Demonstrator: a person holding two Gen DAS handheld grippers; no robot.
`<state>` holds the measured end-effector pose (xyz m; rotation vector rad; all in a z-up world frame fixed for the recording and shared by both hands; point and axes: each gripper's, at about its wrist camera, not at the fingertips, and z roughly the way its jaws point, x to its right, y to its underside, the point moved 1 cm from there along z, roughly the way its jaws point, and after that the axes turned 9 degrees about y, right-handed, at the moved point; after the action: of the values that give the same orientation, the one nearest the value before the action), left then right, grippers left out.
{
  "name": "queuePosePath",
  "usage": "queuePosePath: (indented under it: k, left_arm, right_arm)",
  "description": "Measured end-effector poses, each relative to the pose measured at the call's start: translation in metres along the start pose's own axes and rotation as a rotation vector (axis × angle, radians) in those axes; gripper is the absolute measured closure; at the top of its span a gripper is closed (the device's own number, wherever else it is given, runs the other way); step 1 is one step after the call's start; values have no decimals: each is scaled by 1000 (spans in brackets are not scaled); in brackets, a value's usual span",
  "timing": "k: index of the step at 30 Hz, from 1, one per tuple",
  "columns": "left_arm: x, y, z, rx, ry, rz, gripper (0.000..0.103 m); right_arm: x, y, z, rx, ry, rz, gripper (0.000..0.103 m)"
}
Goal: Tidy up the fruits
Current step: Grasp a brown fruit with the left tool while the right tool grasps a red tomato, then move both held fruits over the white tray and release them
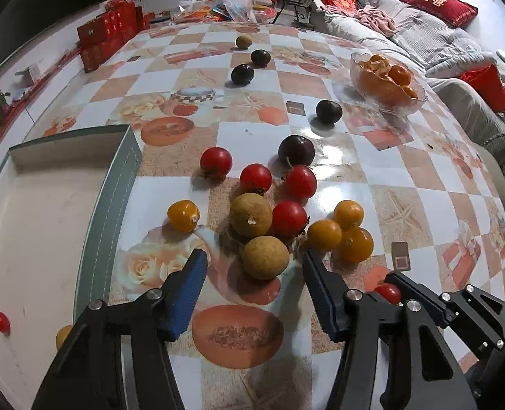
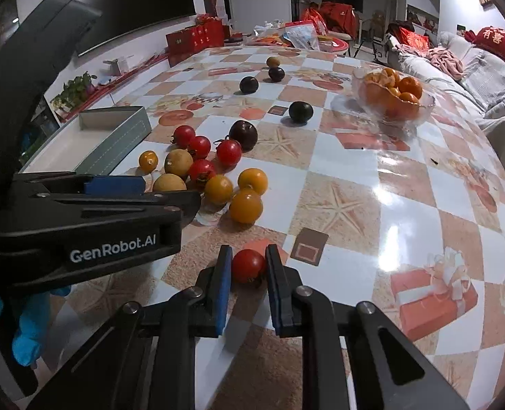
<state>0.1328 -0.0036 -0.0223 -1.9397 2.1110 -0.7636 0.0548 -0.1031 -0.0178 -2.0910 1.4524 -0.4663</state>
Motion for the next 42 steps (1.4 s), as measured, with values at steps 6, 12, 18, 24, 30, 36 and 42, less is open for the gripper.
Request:
queuePosePath:
  k: [6, 12, 18, 24, 30, 36, 42]
  left_arm:
    - [-2, 0, -1, 28, -28, 5, 74]
    - [-8, 12, -12, 45, 11, -17, 74]
    - [-9, 34, -25, 57, 55, -14, 74]
    - [-6, 51, -41, 76, 71, 21, 74]
    - [-3, 62, -57, 87, 91, 39, 74]
    - [-1, 69, -79, 123, 103, 69, 74]
    - [-8, 75, -103, 169, 103, 77, 74]
  right_arm:
    - [0, -6, 5, -9, -4, 3, 82]
    - [2, 4, -4, 3, -37, 21, 83]
    - [8, 17, -14, 5, -49, 33, 83]
    - [14, 25, -23, -6, -70, 64, 83]
    - [13, 29, -32, -5, -73, 73, 83]
    - [10, 29, -42, -4, -72, 78, 83]
    - [0, 25, -52, 2, -71, 69, 83]
